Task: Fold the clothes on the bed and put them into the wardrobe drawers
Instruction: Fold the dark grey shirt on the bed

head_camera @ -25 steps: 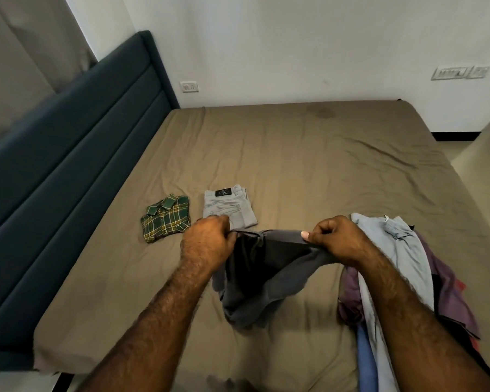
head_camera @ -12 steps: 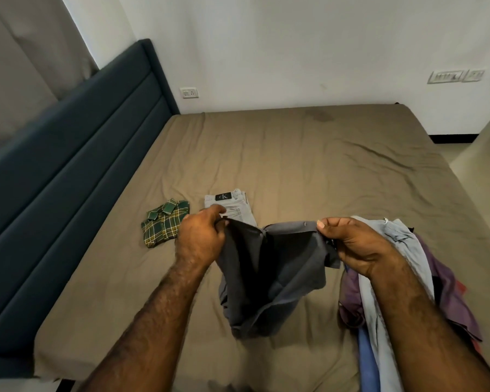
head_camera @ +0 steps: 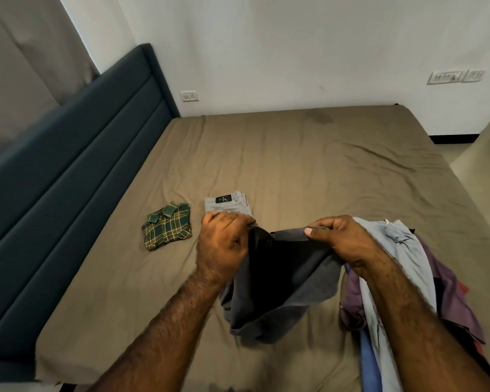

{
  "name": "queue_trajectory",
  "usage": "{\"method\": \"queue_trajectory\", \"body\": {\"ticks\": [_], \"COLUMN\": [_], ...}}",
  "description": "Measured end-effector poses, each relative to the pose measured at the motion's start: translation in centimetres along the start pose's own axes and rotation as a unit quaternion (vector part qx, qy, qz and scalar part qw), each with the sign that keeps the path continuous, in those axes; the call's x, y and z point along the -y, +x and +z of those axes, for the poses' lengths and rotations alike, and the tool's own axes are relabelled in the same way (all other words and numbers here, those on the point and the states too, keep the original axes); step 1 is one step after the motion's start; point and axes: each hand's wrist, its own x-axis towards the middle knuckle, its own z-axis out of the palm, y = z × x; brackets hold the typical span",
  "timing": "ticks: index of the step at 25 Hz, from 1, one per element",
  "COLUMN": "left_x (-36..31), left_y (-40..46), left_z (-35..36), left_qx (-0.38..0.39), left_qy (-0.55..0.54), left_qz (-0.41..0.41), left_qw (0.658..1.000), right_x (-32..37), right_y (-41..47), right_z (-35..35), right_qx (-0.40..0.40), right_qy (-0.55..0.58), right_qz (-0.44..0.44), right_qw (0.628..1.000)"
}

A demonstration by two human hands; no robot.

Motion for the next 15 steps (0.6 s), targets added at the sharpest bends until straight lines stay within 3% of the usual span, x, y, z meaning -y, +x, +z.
{"method": "queue_trajectory", "body": {"ticks": [5,15], "left_x": [-3.0,-4.7], "left_y": [-0.9,-1.0], "left_z": [0.7,1.4], "left_qx": [-0.011,-0.032], "left_qy": [-0.055,-0.112], "left_qz": [0.090,0.096], "left_qw": [0.994,0.989], "right_x": [2.6,3.8], "right_y": [-0.4,-1.9], "right_z": [1.8,2.5], "right_qx": [-0.034,0.092], "right_qy": [0.059,0.096], "right_qz": [-0.055,-0.008], "right_qw": [0.996,0.991]}}
